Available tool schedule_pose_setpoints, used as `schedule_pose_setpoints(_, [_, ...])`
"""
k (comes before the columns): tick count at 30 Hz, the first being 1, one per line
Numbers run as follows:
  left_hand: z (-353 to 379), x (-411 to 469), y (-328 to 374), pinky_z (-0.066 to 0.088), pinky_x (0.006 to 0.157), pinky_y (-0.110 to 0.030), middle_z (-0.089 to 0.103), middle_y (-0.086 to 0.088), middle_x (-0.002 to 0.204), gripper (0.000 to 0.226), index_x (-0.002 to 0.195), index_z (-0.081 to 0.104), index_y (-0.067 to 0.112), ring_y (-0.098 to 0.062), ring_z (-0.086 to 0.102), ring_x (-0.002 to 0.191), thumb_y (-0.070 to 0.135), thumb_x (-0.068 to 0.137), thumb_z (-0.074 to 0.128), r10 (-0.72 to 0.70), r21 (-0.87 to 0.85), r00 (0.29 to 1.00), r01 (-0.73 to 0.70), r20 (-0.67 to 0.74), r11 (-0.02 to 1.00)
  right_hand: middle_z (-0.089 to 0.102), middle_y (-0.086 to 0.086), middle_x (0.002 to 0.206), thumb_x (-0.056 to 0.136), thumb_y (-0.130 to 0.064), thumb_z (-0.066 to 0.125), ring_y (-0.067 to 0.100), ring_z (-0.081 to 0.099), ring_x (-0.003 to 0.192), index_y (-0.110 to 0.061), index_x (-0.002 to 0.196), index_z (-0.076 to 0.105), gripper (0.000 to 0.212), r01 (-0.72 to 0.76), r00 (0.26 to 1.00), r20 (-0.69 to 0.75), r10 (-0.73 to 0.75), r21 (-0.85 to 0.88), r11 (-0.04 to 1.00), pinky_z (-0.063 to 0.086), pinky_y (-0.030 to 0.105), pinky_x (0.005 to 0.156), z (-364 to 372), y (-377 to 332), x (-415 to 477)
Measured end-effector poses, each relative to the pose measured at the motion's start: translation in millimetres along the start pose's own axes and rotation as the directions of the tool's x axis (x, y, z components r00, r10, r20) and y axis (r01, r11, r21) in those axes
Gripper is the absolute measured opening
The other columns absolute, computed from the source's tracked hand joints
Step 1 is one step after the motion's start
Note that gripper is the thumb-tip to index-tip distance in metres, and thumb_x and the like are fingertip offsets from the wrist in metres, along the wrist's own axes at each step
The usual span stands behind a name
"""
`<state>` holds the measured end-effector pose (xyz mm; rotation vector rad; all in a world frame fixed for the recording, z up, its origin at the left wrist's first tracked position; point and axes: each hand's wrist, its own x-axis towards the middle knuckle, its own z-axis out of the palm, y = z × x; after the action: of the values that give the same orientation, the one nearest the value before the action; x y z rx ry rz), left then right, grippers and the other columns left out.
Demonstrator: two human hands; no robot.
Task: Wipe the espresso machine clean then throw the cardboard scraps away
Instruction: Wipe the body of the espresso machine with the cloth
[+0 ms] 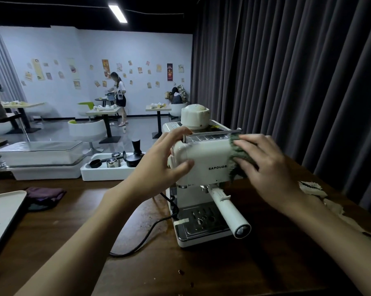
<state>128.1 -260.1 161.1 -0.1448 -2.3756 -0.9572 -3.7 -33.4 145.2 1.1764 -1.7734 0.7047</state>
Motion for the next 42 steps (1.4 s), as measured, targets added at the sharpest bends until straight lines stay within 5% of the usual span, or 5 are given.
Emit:
schedule_pose_setpoints(11, [-1.2,-3.8,10.7,0.055,0.099,-0.041,0.04,0.049,0.124,0.054,0.12,0.04,0.07,-0.006,0.051,0.129,0.05,0.078,0.066,-0.021,-0.106,1.0,0.022,0.01,0.994,0.053,0.009,0.114,0.073,-0.002,0.081,0.03,0.062,0.099,0.0,0.112,0.068,0.041,0.075,0.994,0.071,-0.08,0.069,0.995,0.053,0.037,0.092,10.9,-20.4,-6.5])
schedule_pose_setpoints(23, [-0.4,-4.4,10.7,0.048,0.107,-0.037,0.039,0.045,0.125,0.056,0.123,0.039,0.059,0.019,0.043,0.114,0.025,0.09,0.069,-0.008,-0.081,1.0,0.009,0.006,0.997,0.055,0.018,0.1,0.079,-0.013,0.079,0.008,0.046,0.089,0.003,0.095,0.066,0.026,-0.213,0.964,-0.14,0.225,0.096,0.972,0.038,0.007,0.081,12.7,-12.7,-25.8])
schedule_pose_setpoints(29, [-0.5,-4.2,12.0,0.048,0.106,-0.039,0.038,0.048,0.121,0.056,0.121,0.038,0.061,0.02,0.044,0.112,0.025,0.09,0.069,-0.003,-0.072,1.0,0.003,0.009,0.997,0.053,0.016,0.109,0.077,-0.039,0.075,0.007,0.046,0.103,0.003,0.1,0.064,0.049,-0.268,0.951,-0.114,0.288,0.162,0.95,0.037,0.007,0.093,15.1,-15.9,-30.4])
schedule_pose_setpoints(34, [-2.5,-3.1,11.1,0.049,0.106,-0.04,0.037,0.043,0.125,0.057,0.122,0.037,0.061,0.004,0.046,0.121,0.028,0.089,0.069,0.001,-0.058,1.0,0.0,0.025,0.998,0.048,0.019,0.118,0.069,-0.02,0.088,0.006,0.04,0.111,0.006,0.109,0.059,0.055,-0.254,0.964,-0.048,0.262,0.129,0.959,0.031,0.005,0.1,14.6,-15.4,-35.6])
schedule_pose_setpoints(42, [-4.7,-1.7,2.3,0.04,0.112,-0.035,0.039,0.04,0.133,0.063,0.134,0.039,0.052,0.013,0.038,0.13,0.037,0.082,0.071,0.003,-0.049,0.999,-0.002,0.033,0.999,0.054,0.022,0.112,0.077,-0.01,0.079,0.013,0.048,0.105,0.009,0.107,0.063,0.039,-0.204,0.964,-0.157,0.215,0.082,0.976,0.032,0.004,0.098,13.5,-12.6,-37.4])
